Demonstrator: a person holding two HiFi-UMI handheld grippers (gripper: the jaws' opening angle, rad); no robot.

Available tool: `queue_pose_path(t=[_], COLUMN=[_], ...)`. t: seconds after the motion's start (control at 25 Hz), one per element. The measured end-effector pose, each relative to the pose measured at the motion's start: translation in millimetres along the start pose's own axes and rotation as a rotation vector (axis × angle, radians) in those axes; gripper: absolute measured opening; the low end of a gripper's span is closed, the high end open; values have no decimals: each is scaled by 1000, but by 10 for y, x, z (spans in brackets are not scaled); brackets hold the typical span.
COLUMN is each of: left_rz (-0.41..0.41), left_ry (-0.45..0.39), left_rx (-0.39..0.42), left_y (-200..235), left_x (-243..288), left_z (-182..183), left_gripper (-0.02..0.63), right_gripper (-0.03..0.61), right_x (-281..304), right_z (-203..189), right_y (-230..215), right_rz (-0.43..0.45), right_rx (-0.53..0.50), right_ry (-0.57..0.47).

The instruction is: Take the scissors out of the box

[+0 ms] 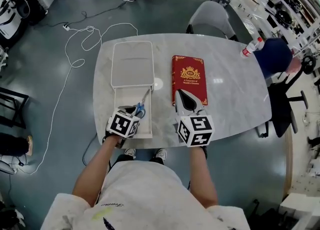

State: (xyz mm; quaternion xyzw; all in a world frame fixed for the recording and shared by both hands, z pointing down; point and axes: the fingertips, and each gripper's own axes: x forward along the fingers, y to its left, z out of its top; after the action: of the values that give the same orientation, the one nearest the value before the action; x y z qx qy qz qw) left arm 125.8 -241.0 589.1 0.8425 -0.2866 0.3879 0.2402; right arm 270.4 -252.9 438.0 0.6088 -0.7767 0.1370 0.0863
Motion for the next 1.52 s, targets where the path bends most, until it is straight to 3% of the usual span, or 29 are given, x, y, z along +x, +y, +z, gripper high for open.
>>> queue_pose_path(t=[0.96,1.52], left_rz=[120,166], left_ry=[167,147], left_rx=[-73,-64], left_y=[162,233], left_x=[487,486], left_z=[-250,-256], left_gripper=[112,97], right_gripper=[6,5], right_x=[237,317], right_z=[-69,-129], right_y=[-366,-382], right_rz=[100,120], right_rx=[-6,15], right_ry=[31,42])
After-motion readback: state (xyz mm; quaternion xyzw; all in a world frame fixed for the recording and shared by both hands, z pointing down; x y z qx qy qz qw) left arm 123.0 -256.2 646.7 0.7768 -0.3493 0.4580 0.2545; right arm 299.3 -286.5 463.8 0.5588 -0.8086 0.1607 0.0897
